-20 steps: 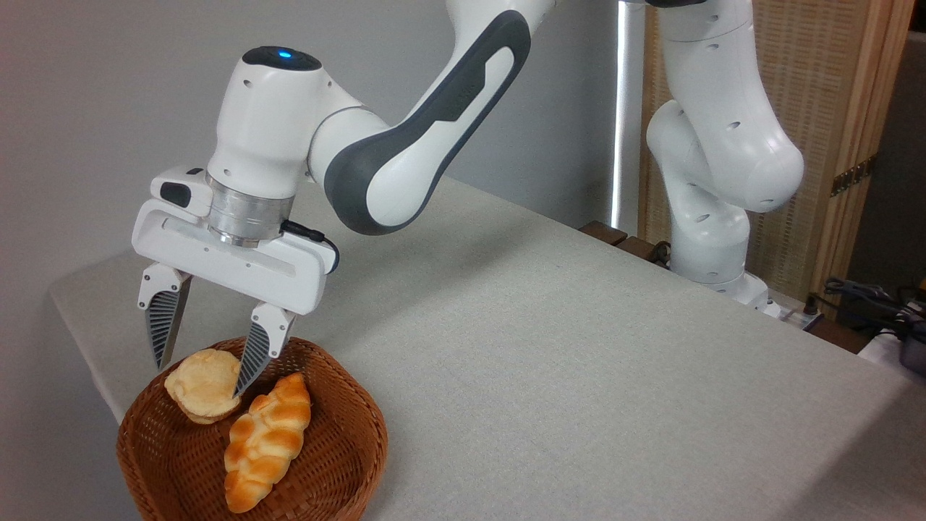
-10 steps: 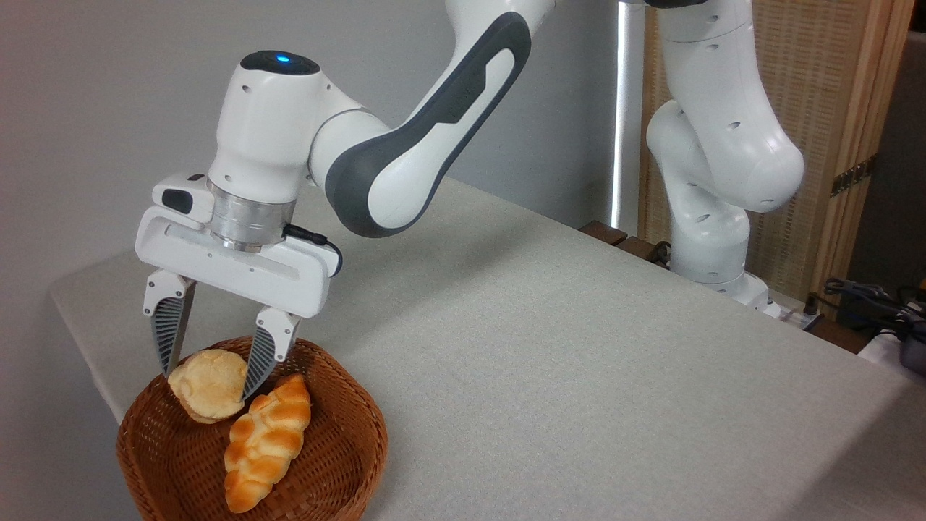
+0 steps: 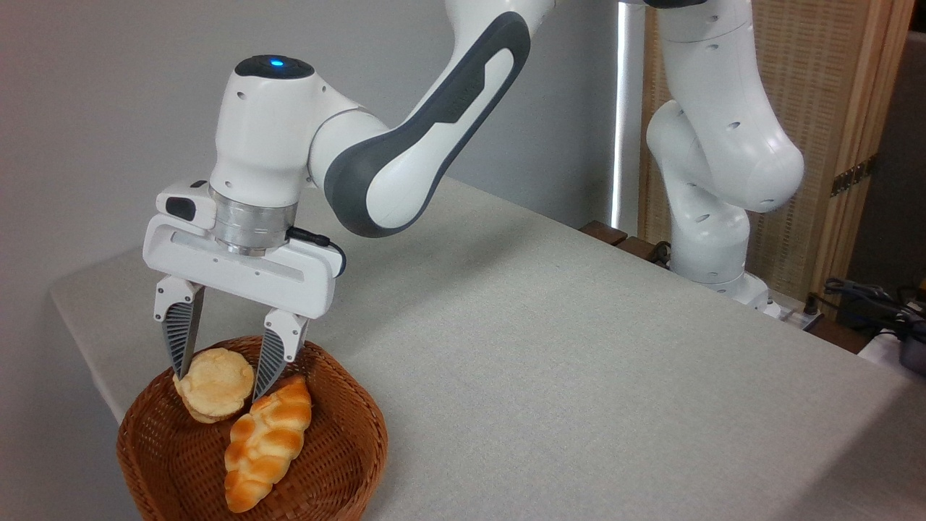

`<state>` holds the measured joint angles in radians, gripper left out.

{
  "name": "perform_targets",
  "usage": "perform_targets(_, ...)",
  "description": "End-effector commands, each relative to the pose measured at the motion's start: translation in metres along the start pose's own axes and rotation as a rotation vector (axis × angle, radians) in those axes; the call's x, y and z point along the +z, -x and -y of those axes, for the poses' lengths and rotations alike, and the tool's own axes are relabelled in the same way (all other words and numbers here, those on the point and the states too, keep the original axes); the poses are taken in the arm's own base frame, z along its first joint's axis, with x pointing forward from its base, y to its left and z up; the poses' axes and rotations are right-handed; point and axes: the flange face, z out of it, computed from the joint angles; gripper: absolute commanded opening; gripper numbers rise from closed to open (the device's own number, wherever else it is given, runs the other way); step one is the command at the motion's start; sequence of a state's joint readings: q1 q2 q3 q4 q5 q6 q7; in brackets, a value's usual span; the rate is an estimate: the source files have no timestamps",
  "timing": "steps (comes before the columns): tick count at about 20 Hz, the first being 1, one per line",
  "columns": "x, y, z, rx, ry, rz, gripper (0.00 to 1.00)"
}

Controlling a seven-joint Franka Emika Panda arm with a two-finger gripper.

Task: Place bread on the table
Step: 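Close the gripper on the round bun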

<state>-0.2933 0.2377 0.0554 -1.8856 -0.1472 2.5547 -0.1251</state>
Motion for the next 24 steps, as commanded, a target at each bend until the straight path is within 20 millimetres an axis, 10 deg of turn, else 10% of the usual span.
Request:
perform_targets(1,0.011,0.005,-0.015,0.02,0.0,0.031,1.0)
perform_targets(9,0.008,0.004,-0.015,0.02,0.001,0.027,0.98)
perform_targets(13,0.004,0.0,-0.01,0.013,-0.002,0.018,0.52)
perform_targets(24,-0.003,-0.006,-0.007,0.018,-0.002,0.002,0.56)
